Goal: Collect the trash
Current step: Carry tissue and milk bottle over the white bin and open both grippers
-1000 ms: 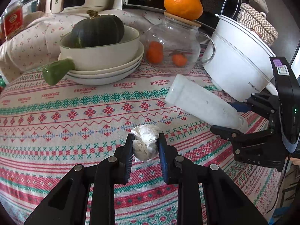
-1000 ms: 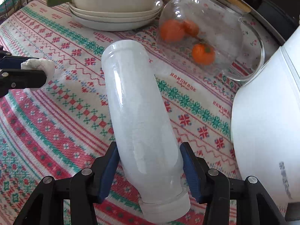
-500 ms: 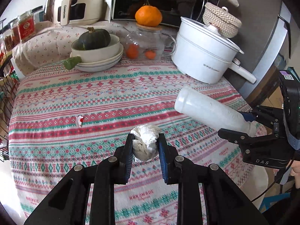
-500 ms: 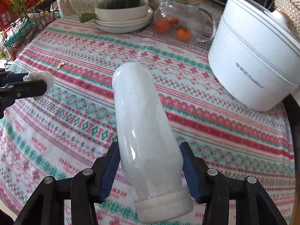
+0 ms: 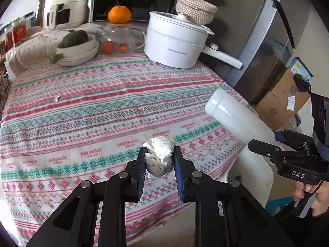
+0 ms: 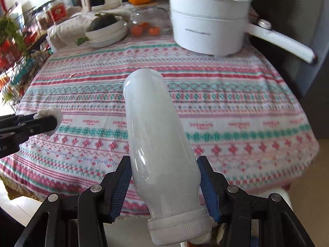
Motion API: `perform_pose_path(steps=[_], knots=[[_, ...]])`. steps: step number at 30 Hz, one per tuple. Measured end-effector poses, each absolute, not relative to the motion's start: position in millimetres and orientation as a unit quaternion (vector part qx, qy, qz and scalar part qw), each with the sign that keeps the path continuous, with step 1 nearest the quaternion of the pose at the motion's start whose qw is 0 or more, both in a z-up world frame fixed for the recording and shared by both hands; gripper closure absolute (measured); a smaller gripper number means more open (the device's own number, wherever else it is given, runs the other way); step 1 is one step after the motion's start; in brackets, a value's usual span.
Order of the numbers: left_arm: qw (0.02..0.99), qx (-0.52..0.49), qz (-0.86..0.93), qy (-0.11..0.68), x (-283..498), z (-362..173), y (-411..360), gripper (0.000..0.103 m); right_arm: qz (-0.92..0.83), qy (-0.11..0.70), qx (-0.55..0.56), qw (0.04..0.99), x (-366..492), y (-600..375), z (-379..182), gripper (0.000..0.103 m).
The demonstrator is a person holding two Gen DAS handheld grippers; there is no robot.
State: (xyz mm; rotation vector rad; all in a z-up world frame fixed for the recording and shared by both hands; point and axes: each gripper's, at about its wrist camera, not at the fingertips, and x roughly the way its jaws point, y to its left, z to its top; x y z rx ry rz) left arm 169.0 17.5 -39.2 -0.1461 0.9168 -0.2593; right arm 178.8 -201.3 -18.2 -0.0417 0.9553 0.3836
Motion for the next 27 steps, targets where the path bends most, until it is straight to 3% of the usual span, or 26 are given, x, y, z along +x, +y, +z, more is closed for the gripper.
perform_pose_path(steps=[8, 27], knots=[[0.876, -0.017, -0.205, 0.437, 141.3, -45.1, -63.0, 0.076, 0.077, 0.48, 0.067, 0.871, 126.2, -299.3, -48.9, 0.047], [0.815, 0.105, -0.337, 0.46, 127.4, -126.4, -230.1, 0.074, -0.031, 0.522, 0.102, 0.846, 80.4, -385.9, -87.7, 0.047]])
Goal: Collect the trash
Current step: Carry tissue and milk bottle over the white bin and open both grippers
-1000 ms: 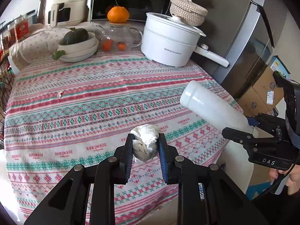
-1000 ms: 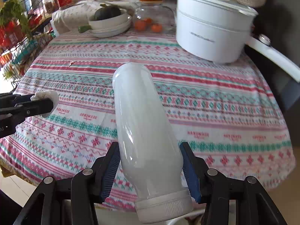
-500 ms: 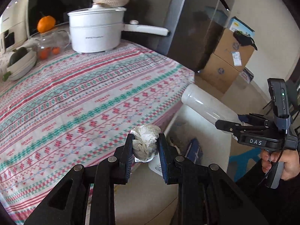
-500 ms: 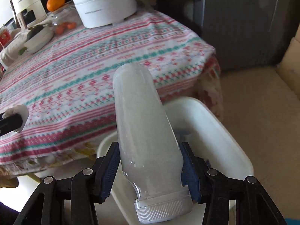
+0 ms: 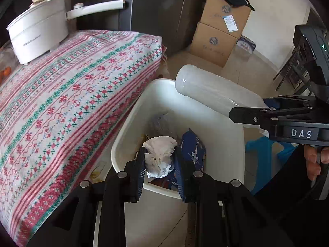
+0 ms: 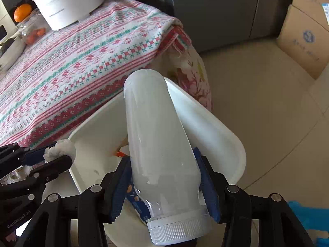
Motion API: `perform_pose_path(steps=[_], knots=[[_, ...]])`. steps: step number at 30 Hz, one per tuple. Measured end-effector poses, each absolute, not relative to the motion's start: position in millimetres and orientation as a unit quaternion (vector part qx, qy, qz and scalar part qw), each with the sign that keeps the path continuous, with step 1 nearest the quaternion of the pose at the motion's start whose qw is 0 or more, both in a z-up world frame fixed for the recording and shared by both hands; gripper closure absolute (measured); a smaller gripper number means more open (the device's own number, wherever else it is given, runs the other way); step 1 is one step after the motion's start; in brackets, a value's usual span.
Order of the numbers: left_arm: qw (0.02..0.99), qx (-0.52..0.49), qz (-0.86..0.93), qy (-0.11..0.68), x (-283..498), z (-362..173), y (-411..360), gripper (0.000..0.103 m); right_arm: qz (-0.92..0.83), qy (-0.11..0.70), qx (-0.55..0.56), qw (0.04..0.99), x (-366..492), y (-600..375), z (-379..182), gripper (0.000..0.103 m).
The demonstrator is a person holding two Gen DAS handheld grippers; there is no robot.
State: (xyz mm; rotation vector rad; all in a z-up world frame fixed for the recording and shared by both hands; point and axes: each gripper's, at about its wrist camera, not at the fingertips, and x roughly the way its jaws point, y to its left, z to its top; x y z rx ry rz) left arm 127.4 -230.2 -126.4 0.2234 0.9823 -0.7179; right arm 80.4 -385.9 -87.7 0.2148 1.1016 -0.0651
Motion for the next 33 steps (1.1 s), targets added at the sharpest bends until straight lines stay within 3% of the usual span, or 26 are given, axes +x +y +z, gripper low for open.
perform_pose_path(steps=[6, 10, 26, 27, 29, 33], knots=[[0.813, 0.133, -0.317, 0.469, 130.3, -133.2, -238.9, 0.063, -0.049, 0.539, 0.103, 0.835, 77.8, -393.9, -97.7, 0.047], [0.818, 0.132, -0.311, 0.465, 126.0, -127.3, -232.9, 0.04, -0.055, 0.546, 0.106, 0.829, 76.5, -396.3, -102.3, 0.047], [0.839, 0.098, -0.267, 0.464, 110.1, -96.0, -190.1, 0.021, -0.051, 0.563, 0.12, 0.816, 107.0, -375.4, -133.3, 0.045], [0.841, 0.093, -0.263, 0.465, 108.5, -93.8, -186.4, 0.019, -0.052, 0.559, 0.12, 0.819, 107.9, -374.8, -132.5, 0.045], [0.845, 0.082, -0.254, 0.464, 104.2, -89.2, -178.8, 0.015, -0.056, 0.545, 0.111, 0.829, 105.5, -372.6, -125.6, 0.031], [0.851, 0.088, -0.229, 0.464, 97.2, -78.0, -168.2, 0.013, -0.046, 0.521, 0.119, 0.844, 95.4, -367.3, -108.2, 0.027]])
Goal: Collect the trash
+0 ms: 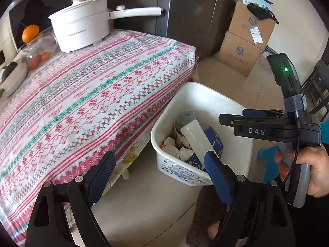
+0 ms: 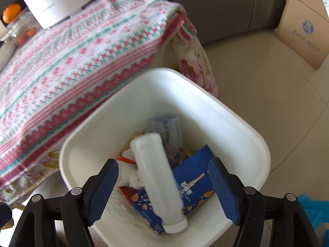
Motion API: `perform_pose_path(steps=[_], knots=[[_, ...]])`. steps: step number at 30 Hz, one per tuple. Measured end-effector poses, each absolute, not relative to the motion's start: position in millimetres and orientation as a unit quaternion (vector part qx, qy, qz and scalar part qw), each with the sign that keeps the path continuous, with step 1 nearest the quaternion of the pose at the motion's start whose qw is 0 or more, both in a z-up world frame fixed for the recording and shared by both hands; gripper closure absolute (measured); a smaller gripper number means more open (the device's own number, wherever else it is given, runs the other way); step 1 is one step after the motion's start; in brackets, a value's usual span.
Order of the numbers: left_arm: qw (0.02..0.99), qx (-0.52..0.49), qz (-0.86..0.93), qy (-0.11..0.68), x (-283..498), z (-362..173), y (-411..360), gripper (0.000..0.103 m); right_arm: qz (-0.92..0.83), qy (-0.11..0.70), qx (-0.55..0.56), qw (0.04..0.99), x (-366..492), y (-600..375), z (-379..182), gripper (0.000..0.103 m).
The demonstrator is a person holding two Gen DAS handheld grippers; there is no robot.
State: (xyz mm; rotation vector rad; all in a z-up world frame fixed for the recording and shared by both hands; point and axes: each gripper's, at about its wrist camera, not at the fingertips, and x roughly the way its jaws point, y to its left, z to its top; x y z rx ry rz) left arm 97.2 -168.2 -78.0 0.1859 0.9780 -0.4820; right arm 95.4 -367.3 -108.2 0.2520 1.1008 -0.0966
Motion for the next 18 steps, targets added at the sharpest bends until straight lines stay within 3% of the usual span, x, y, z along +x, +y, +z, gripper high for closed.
perform_pose_path(steps=[6, 12, 14, 18], knots=[[0.877, 0.076, -0.183, 0.437, 76.7, -51.4, -143.9, 0.007, -0.042, 0.475, 0.113, 0.872, 70.8, -355.1, -76.8, 0.024], [0.897, 0.082, -0.148, 0.409, 50.4, -28.7, -124.6, 0.002, -0.049, 0.433, 0.111, 0.893, 29.9, -333.0, -49.3, 0.012], [0.904, 0.081, -0.135, 0.398, 42.7, -21.5, -118.4, 0.001, -0.05, 0.421, 0.112, 0.899, 13.6, -325.0, -39.1, 0.003], [0.913, 0.083, -0.115, 0.383, 28.3, -8.4, -108.1, 0.001, -0.053, 0.403, 0.114, 0.907, -17.0, -314.8, -21.7, 0.001]])
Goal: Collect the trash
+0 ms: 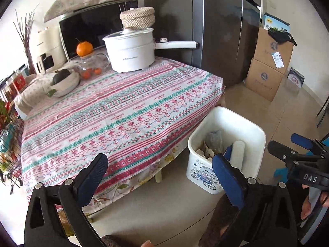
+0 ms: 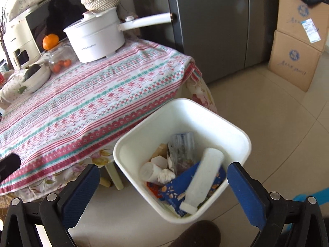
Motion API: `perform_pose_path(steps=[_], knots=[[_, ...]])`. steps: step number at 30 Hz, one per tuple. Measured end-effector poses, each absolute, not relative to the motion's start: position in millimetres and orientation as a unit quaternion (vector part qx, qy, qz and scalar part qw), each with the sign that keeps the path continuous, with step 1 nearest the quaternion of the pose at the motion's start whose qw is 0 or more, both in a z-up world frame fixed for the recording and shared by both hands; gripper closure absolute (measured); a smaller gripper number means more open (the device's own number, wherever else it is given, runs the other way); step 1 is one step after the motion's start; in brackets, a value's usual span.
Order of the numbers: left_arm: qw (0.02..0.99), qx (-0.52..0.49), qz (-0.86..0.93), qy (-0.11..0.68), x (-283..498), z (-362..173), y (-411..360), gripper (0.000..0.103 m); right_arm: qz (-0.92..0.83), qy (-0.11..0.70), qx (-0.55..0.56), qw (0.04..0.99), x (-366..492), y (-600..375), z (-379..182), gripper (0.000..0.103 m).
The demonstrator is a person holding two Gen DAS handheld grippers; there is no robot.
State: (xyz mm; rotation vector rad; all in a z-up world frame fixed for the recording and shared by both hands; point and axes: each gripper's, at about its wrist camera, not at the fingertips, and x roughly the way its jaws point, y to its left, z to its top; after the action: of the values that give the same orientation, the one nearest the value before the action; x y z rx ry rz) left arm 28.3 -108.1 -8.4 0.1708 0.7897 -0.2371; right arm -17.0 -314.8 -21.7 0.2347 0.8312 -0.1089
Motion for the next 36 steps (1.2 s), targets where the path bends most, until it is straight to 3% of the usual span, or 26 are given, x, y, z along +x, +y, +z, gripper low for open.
perform_pose_path(steps=[11, 36], knots=[[0.924, 0.055, -0.099, 0.364, -5.2, 21.7, -84.3, 0.0, -0.075, 0.338, 0.04, 0.937, -46.9, -277.1, 41.2, 0.001], [0.936, 0.036, -0.098, 0.338, -19.3, 44.0, -75.1, 0.0, -0.072, 0.321, 0.024, 0.944, -52.8, -263.7, 52.1, 0.001]])
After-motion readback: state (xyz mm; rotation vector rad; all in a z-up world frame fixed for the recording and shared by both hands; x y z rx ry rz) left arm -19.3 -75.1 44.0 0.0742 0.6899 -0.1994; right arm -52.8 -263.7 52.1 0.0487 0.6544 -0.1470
